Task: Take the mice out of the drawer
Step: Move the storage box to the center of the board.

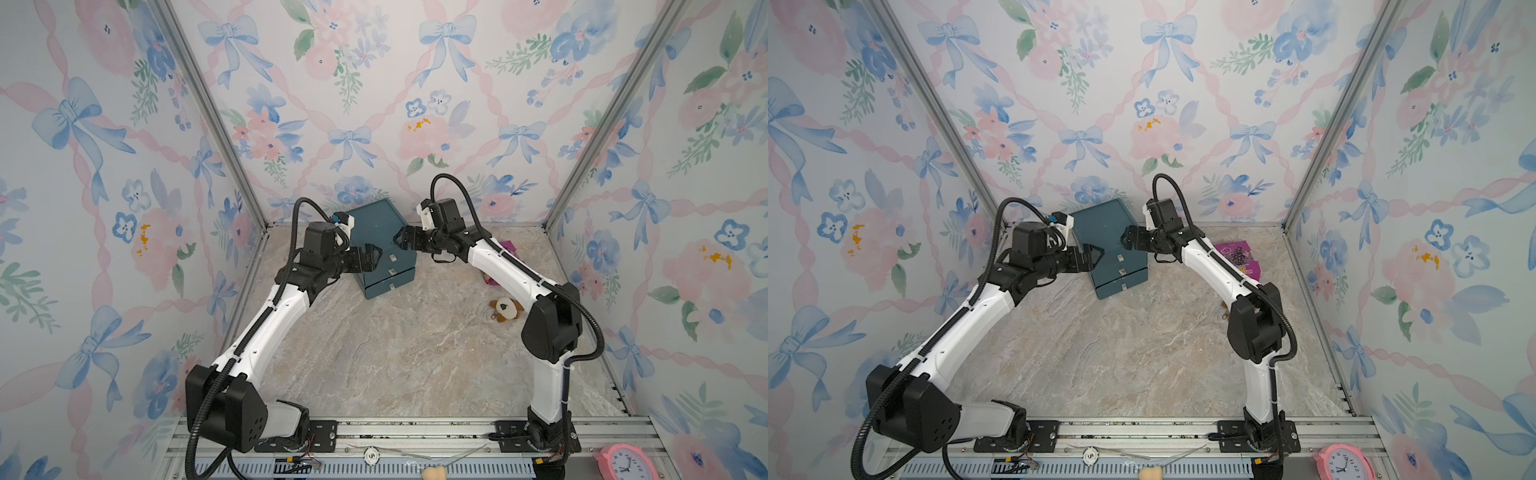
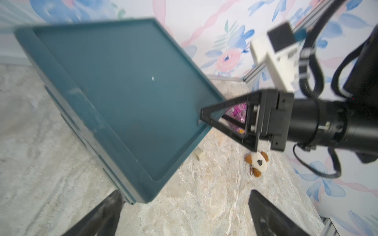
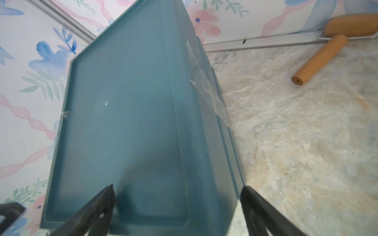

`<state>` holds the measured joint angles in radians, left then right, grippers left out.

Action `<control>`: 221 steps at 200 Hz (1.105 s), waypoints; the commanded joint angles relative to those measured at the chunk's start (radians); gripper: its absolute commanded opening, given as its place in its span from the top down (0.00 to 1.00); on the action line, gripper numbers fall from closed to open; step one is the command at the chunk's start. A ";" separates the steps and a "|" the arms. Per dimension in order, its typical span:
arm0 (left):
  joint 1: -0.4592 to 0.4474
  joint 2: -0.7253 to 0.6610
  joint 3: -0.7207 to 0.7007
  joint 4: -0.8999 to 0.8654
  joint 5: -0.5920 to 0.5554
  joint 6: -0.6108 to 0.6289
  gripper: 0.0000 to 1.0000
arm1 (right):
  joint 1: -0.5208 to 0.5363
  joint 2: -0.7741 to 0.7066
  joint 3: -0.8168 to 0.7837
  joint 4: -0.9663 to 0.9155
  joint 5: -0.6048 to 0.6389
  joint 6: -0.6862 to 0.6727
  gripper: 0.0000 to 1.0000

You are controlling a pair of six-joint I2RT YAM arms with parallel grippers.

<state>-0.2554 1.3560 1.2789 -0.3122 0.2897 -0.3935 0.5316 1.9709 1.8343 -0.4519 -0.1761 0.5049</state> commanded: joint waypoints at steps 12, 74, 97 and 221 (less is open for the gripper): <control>0.091 0.138 0.156 0.010 -0.045 0.083 0.02 | -0.026 -0.197 -0.189 0.108 0.119 0.128 0.04; 0.206 0.569 0.573 0.011 0.082 0.133 0.02 | -0.007 -0.387 -0.429 0.197 0.161 0.286 0.04; 0.221 0.675 0.671 0.010 0.167 0.144 0.02 | 0.028 -0.378 -0.455 0.220 0.207 0.315 0.04; 0.034 0.374 0.192 -0.051 0.262 0.149 0.02 | -0.039 -0.377 -0.474 0.177 0.325 0.399 0.04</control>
<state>-0.1303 1.8519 1.5749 -0.2916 0.5583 -0.2123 0.5285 1.6688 1.3945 -0.2310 0.1230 0.8810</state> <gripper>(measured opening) 0.979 0.963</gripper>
